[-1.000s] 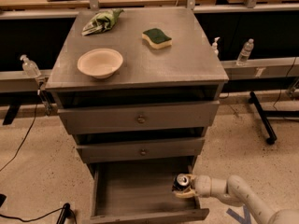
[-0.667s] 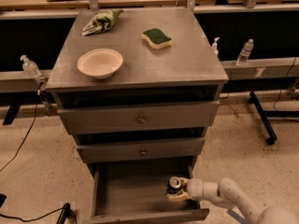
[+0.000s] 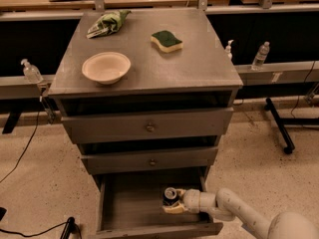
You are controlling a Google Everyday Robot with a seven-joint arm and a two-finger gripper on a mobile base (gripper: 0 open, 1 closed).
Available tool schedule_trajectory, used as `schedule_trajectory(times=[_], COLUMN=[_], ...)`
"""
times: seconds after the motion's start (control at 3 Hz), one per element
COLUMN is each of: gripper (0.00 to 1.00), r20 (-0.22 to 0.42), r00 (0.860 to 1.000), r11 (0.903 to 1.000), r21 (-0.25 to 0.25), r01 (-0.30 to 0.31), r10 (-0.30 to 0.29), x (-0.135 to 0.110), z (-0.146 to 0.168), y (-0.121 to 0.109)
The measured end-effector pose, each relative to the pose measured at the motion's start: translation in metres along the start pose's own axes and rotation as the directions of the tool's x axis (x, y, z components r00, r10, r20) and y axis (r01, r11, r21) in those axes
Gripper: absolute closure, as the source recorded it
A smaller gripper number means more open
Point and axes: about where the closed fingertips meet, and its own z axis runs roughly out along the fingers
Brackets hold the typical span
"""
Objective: Place pepsi can into bottom drawer
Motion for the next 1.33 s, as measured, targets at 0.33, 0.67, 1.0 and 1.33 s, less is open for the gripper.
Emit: schedule_trajectory(times=[0.33, 0.67, 1.0, 1.33], gripper=[1.00, 1.00, 1.00, 1.00], r20=[-0.030, -0.105, -0.148, -0.134], r00=[0.998, 0.987, 0.976, 0.977], r11=[0.9985, 0.9922, 0.9868, 0.9794], r21=[0.013, 0.017, -0.014, -0.137], r01=[0.053, 0.124, 0.161, 0.148], r10=[-0.053, -0.121, -0.162, -0.166], x=[0.006, 0.017, 0.034, 0.051], z=[0.017, 0.034, 0.054, 0.080], y=[-0.005, -0.017, -0.026, -0.028])
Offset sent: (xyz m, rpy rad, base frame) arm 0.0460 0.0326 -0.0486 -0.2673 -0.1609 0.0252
